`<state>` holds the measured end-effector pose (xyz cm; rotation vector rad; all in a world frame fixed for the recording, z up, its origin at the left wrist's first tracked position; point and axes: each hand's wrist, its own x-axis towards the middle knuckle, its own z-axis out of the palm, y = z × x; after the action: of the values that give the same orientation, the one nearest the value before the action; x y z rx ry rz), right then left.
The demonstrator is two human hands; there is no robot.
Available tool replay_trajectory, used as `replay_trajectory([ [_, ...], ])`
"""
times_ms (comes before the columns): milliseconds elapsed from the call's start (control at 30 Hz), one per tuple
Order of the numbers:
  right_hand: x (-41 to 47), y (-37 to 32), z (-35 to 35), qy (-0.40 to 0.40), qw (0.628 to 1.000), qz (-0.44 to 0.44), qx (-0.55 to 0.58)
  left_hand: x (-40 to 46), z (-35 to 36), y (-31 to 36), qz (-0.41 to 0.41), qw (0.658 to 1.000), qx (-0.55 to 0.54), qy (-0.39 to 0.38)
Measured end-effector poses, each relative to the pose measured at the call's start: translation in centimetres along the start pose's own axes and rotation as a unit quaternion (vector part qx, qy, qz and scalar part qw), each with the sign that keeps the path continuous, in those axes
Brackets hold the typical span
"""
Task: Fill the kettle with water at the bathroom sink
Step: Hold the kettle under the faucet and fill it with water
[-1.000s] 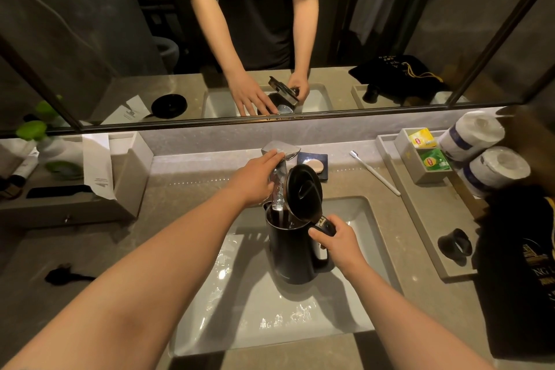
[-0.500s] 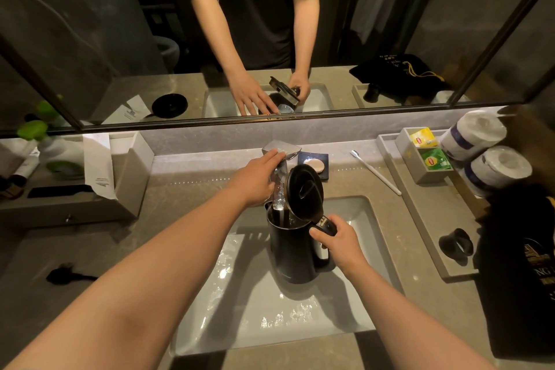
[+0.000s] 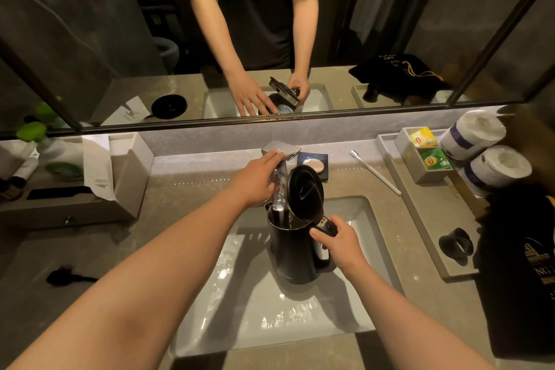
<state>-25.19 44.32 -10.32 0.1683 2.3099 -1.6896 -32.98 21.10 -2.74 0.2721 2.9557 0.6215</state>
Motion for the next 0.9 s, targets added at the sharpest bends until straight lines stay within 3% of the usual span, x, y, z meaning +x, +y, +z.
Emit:
replay_trajectory([
  [900,-0.22,0.11,0.09,0.002,1.0,0.003,0.018,0.14,-0.16,0.0,-0.002,1.0,0.008,0.001],
])
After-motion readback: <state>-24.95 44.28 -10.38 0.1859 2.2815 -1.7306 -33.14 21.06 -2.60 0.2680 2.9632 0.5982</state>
